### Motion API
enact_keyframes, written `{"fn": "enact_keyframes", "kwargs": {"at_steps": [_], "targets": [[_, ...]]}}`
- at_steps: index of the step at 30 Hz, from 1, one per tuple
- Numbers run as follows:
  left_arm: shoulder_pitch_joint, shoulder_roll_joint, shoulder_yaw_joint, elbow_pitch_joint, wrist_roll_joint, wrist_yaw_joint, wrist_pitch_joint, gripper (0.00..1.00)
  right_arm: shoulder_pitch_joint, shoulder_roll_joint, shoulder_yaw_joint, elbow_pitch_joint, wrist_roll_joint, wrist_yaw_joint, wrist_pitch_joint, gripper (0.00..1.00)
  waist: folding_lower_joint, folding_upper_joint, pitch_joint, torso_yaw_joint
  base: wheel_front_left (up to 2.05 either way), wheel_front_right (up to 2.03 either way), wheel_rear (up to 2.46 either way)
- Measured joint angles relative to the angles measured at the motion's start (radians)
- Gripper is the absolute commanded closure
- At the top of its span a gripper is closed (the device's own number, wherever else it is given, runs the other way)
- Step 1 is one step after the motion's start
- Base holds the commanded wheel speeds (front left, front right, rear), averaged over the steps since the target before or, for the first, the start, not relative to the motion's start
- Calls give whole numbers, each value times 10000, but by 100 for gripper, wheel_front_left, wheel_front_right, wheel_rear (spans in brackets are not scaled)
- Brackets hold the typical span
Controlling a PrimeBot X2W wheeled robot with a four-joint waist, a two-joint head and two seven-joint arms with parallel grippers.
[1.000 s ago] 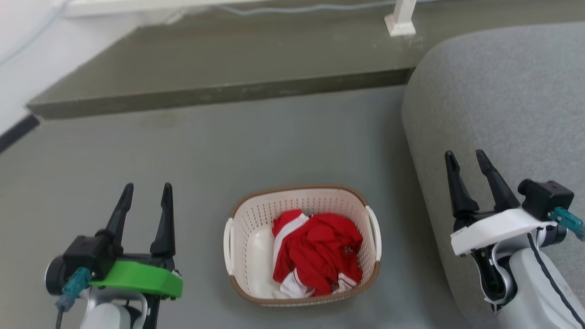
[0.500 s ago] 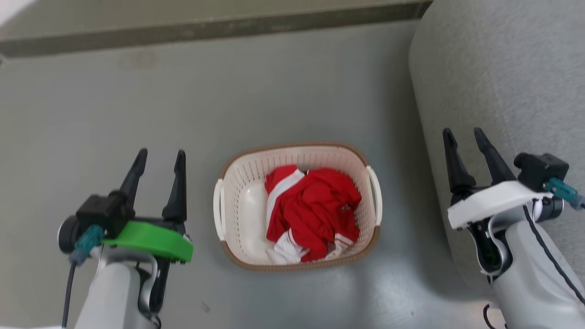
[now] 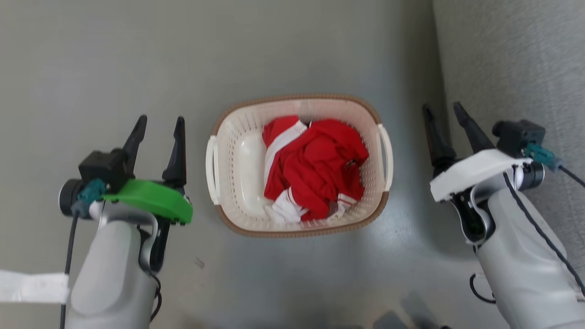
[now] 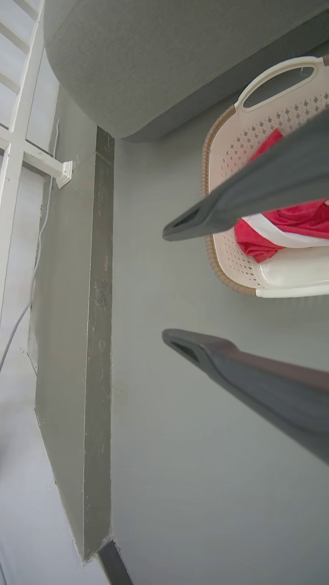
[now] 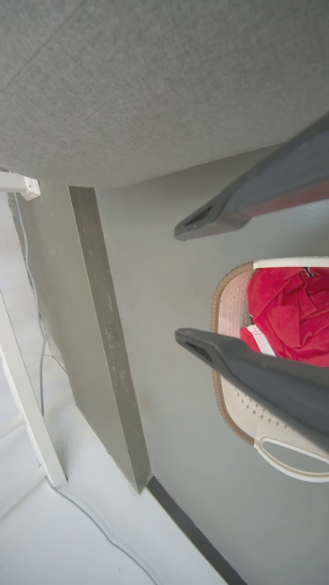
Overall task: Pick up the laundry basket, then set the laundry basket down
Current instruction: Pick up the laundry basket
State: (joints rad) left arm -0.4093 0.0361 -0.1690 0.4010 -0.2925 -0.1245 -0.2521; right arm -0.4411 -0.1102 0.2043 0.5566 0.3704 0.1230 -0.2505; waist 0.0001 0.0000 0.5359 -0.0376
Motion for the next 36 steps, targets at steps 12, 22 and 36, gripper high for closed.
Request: {"fn": "enact_keyframes", "kwargs": {"at_steps": [12,22,36], "targets": [[-1838,-65,-619,1682,-667,-2,0,0,-1570,96,150,1354,96,0,334,0,0,0,1725,186,0,0,0],[-2932,-94,-1808,3185,-1837,-2,21,0,-2664,169,401,2963,96,0,930,0,0,0,3081,392,0,0,0],[-3764,-111,-3252,4265,-3030,-2,541,0,-3575,311,922,4180,90,2,1152,0,0,0,3951,503,0,0,0]]}}
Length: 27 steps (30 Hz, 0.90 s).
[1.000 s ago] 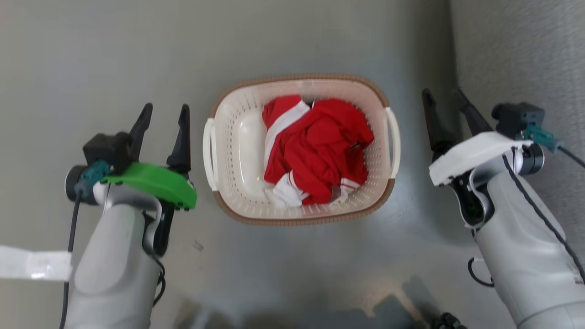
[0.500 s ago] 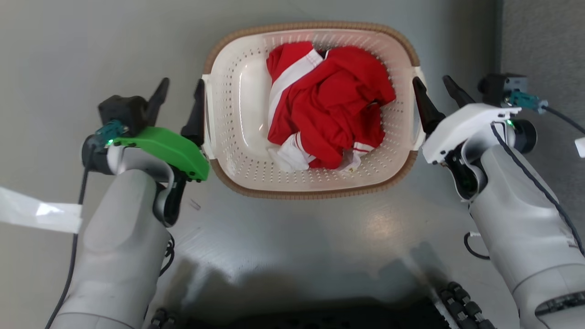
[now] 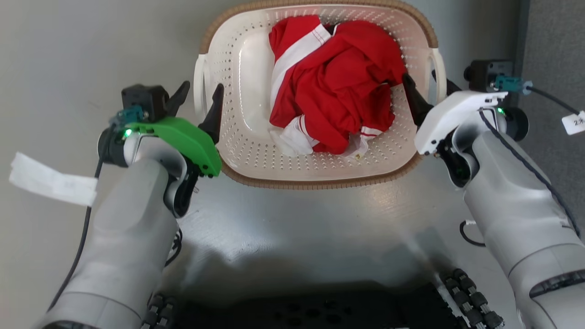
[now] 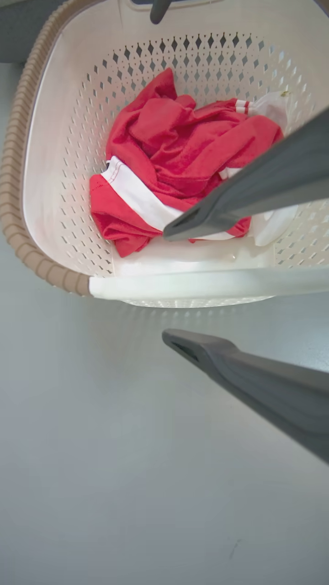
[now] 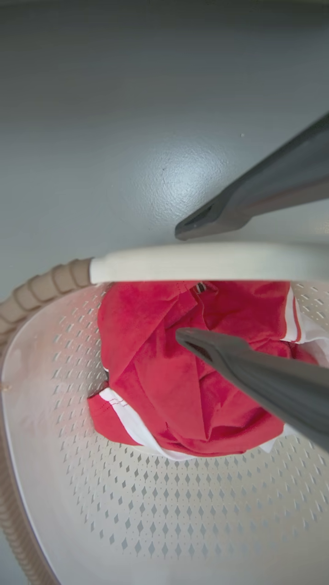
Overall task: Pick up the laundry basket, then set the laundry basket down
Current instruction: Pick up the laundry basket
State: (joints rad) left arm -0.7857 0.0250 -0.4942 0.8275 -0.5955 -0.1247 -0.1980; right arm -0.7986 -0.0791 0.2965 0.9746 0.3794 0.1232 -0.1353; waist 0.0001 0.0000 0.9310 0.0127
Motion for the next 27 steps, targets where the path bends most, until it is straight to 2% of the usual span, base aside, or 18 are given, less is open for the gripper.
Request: {"fn": "enact_keyframes", "kwargs": {"at_steps": [8,9,10,12,13,14,15,16,17,27], "targets": [[-590,-8,-506,389,-364,0,171,0,-431,15,59,497,0,0,-12,0,-1,0,436,-26,0,0,0],[-614,-8,-577,424,-431,0,171,0,-454,17,69,568,0,0,-38,13,-1,0,468,-27,0,0,0],[-637,-10,-633,468,-527,0,171,0,-477,19,79,631,0,0,-46,13,0,0,488,-25,0,0,0],[-692,-12,-731,568,-637,0,171,0,-554,21,100,725,2,0,-50,44,0,0,512,-19,0,0,0],[-725,-12,-788,612,-681,0,171,11,-592,23,113,755,2,0,-71,56,-1,0,521,-15,0,0,0],[-760,-10,-848,650,-736,0,171,30,-625,27,130,802,2,0,-138,69,-1,0,529,-10,0,0,0],[-793,-10,-894,673,-790,0,169,53,-655,31,150,853,2,0,-140,93,0,0,534,-5,0,0,0],[-824,-10,-934,688,-848,0,167,78,-692,33,180,901,4,0,-148,100,0,0,535,0,0,0,0],[-855,-10,-982,709,-911,0,167,100,-726,46,209,936,10,8,-153,100,-1,0,533,6,0,0,0],[-888,-8,-1490,1108,-1569,29,19,100,-755,132,437,1371,280,12,-456,100,0,0,93,98,0,0,0]]}}
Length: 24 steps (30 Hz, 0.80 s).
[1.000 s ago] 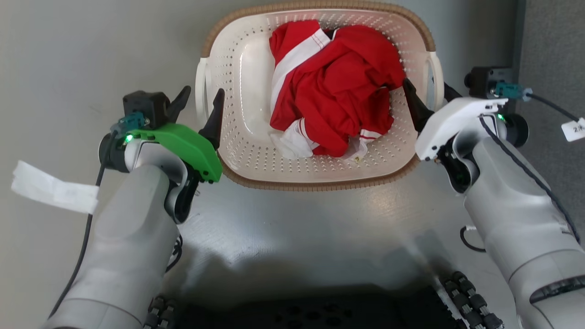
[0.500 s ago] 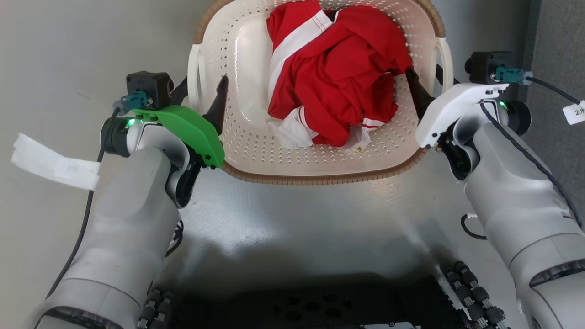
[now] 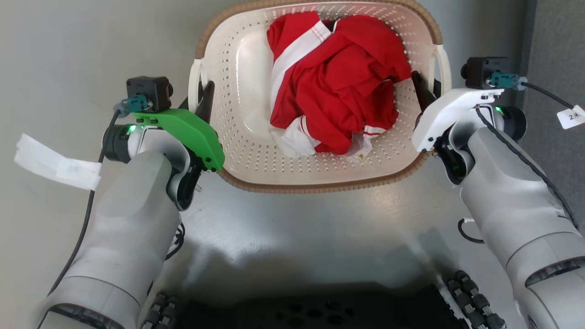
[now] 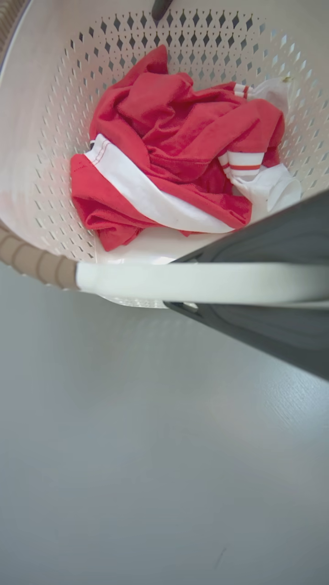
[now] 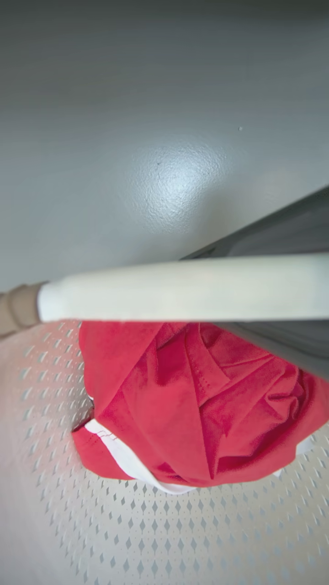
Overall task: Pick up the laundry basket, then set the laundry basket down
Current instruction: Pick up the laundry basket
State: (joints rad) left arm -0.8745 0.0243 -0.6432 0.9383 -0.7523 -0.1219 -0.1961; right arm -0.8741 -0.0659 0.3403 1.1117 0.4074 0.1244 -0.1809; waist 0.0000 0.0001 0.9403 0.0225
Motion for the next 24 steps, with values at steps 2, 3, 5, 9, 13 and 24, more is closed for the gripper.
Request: {"fn": "enact_keyframes", "kwargs": {"at_steps": [2,3,5,9,13,24], "targets": [[1,0,-84,104,-94,0,-2,100,11,2,58,67,35,0,-6,100,0,0,-155,20,0,0,0],[3,-2,-127,159,-188,0,-4,100,19,8,130,88,90,0,-25,100,0,0,-238,30,0,0,0],[22,2,-232,247,-343,0,-4,100,30,12,351,130,125,-2,-31,100,0,0,-421,48,0,0,0],[118,2,-462,337,-639,0,2,100,97,12,552,288,263,0,-15,100,0,0,-841,71,0,0,0],[385,-2,-606,466,-1030,0,31,100,306,31,748,380,416,0,119,100,0,0,-1324,79,0,0,0],[864,-25,-1026,920,-1530,-12,445,100,893,77,1246,437,1304,-2,690,100,0,0,-2813,23,0,0,0]]}}
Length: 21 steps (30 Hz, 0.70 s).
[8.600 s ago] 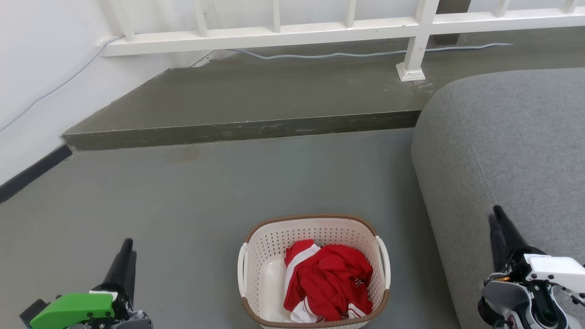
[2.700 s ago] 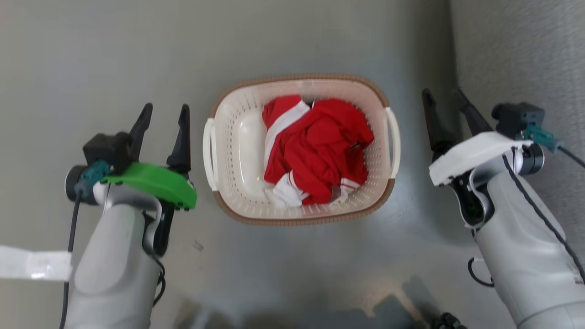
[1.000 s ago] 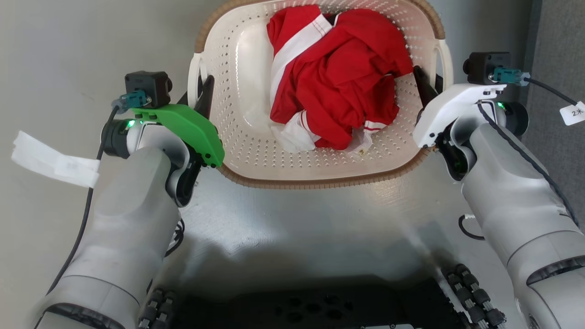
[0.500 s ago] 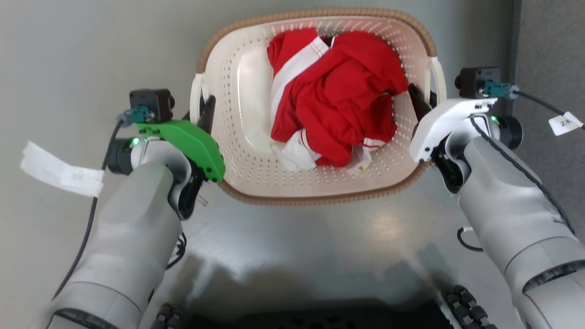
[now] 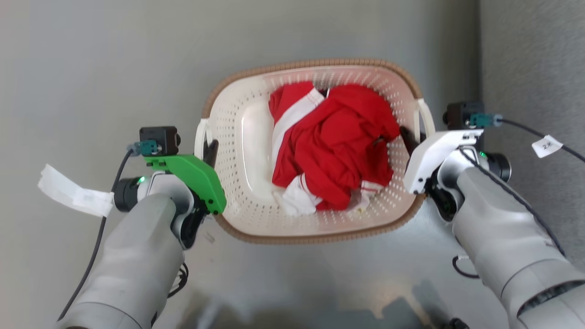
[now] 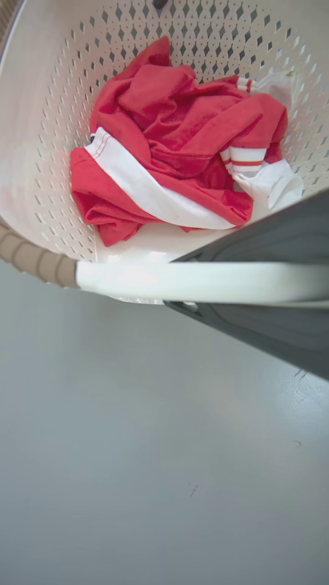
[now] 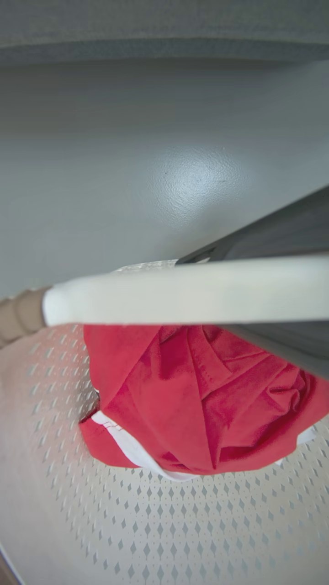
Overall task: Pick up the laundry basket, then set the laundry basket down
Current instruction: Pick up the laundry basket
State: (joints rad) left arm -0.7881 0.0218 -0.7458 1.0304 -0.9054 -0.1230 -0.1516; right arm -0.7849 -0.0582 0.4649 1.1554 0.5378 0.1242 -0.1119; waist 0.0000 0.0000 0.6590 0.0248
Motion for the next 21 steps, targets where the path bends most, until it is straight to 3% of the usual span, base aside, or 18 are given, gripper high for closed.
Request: {"fn": "enact_keyframes", "kwargs": {"at_steps": [21], "targets": [[1345,-58,-347,802,-759,-19,468,100,1553,-27,1365,-500,1691,-40,1319,100,-1,0,-2997,-298,0,0,0]]}}
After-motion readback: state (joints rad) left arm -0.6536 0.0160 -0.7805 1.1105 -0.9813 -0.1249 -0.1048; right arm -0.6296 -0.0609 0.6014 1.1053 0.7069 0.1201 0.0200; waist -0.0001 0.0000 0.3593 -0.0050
